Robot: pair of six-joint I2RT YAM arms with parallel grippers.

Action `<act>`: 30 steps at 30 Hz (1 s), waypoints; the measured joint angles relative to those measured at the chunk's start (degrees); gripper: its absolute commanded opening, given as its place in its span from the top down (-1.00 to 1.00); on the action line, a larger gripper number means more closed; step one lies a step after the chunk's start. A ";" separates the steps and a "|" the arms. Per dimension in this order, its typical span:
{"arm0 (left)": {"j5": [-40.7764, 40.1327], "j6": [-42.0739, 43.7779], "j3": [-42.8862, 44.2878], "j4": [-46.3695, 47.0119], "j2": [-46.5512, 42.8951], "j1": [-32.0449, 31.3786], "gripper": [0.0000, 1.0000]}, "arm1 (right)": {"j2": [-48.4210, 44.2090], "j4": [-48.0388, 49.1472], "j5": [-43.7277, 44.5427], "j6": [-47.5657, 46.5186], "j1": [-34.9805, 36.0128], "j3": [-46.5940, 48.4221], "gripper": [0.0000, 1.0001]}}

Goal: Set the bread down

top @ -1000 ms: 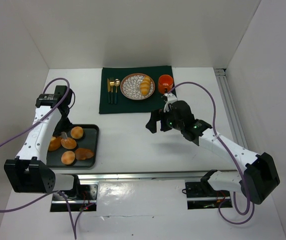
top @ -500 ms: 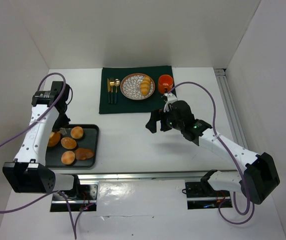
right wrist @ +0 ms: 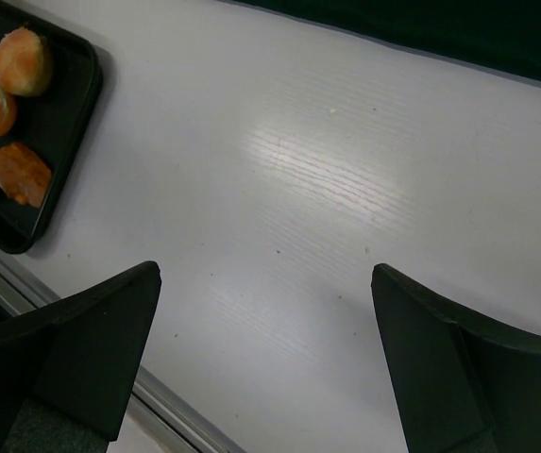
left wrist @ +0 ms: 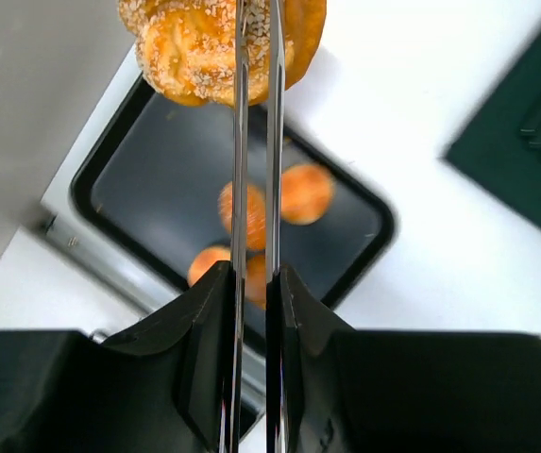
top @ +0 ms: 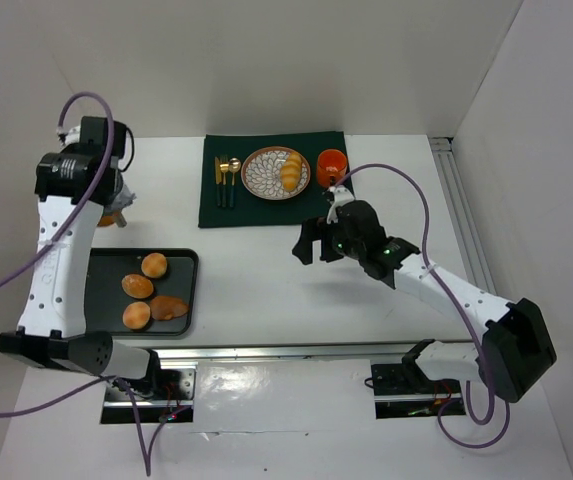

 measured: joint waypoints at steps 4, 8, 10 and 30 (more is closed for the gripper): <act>0.35 1.77 9.22 1.05 6.27 -6.67 1.00 | -1.22 -0.44 3.74 1.16 -0.28 0.00 -1.00; 0.63 2.95 21.07 1.81 18.05 -14.05 1.00 | -5.03 -1.77 9.53 2.93 -0.68 0.11 -1.00; 1.33 3.96 26.53 3.50 24.02 -16.94 1.00 | -7.85 -2.82 12.59 3.89 -1.11 0.11 -1.00; 15.65 7.28 33.16 20.46 42.73 -23.71 1.00 | -16.26 -17.20 26.01 10.32 -2.71 2.08 -1.00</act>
